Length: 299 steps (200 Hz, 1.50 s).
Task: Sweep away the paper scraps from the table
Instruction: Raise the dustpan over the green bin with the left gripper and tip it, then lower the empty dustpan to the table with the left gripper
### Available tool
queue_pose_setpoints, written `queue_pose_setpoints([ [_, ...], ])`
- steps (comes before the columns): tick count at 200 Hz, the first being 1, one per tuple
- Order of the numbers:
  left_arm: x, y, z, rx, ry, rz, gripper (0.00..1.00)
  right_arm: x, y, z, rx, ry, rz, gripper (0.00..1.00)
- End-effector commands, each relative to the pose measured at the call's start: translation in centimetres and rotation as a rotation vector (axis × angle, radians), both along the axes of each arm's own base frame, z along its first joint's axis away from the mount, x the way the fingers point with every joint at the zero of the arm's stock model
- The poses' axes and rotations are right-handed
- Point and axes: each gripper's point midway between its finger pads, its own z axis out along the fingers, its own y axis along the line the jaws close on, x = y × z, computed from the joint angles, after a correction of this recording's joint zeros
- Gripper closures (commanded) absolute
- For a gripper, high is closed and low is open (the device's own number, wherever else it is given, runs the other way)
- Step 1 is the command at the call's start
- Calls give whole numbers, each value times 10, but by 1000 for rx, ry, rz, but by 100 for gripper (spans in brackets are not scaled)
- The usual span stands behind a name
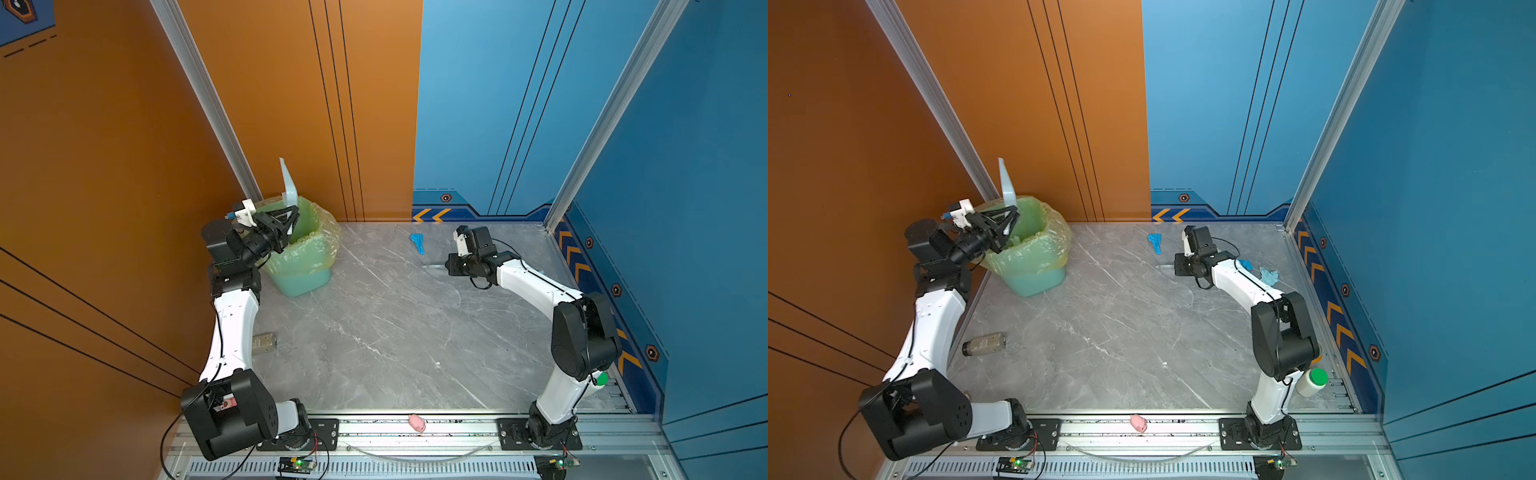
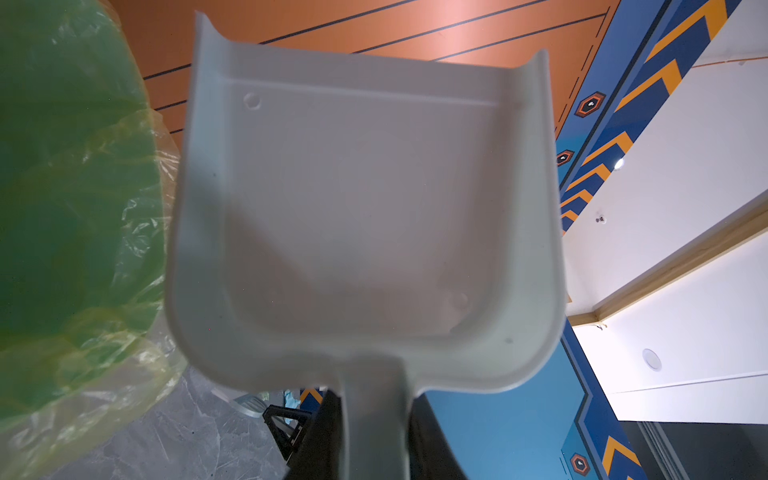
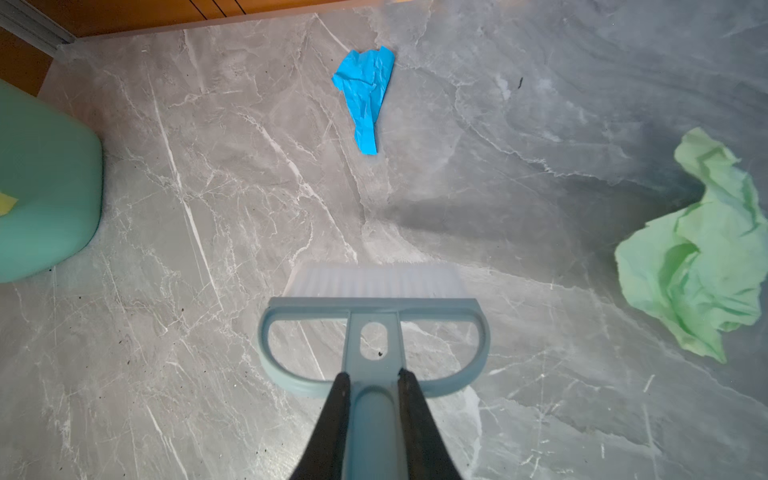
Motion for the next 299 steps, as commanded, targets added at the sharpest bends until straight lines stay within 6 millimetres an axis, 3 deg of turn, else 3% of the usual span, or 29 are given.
queue_pose_setpoints([
  [1, -8, -2, 9, 10, -42, -23, 100, -2, -2, 16, 16, -38, 2, 100],
  [59, -17, -7, 13, 112, -55, -10, 100, -2, -4, 20, 14, -47, -3, 100],
  [137, -46, -23, -9, 580, 51, 114, 100, 3, -3, 30, 17, -82, -1, 100],
  [202, -54, -62, -36, 899, 40, 149, 100, 16, -2, 57, 7, -166, -3, 100],
  [254, -58, -94, -61, 1053, 41, 123, 100, 30, -2, 73, -19, -218, 0, 100],
  [299, -60, -133, -87, 1141, 11, 54, 100, 46, 2, 83, -36, -254, 13, 100],
])
